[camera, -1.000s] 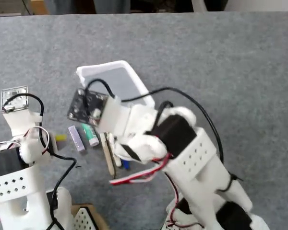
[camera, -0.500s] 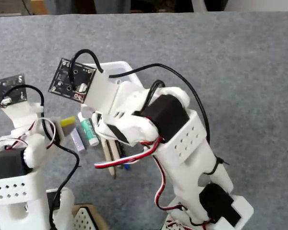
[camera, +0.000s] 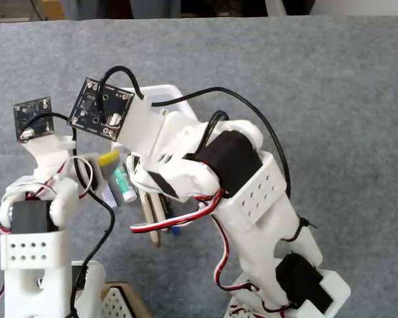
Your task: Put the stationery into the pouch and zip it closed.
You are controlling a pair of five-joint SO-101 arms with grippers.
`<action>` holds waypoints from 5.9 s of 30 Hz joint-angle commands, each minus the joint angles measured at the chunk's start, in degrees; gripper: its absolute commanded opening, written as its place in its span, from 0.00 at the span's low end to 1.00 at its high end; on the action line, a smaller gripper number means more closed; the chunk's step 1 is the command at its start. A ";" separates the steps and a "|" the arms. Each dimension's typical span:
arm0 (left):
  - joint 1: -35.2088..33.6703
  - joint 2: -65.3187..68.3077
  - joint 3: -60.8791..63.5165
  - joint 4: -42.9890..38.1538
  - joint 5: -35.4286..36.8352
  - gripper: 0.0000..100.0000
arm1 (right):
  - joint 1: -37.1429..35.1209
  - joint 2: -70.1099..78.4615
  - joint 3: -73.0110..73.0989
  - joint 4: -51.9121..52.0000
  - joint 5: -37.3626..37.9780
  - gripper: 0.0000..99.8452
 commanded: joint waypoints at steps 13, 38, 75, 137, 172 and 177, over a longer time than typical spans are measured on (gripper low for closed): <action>2.86 0.26 5.93 -11.43 0.70 0.31 | -0.97 0.04 -2.15 0.44 -0.62 0.01; 12.70 0.26 7.25 -16.88 0.53 0.03 | -2.29 -1.10 -2.07 0.53 -0.62 0.01; 15.78 -0.18 -33.36 24.44 4.57 0.03 | 14.51 -26.77 5.41 0.53 -0.35 0.01; 14.37 -0.18 -22.11 17.32 4.48 0.03 | 66.11 -41.19 19.65 -2.64 -0.44 0.01; 14.46 0.35 -22.29 16.00 4.84 0.03 | 11.25 -51.91 38.55 0.62 -4.40 0.01; 14.46 0.35 -21.93 15.91 4.84 0.03 | 9.05 -54.55 38.02 0.62 -4.04 0.01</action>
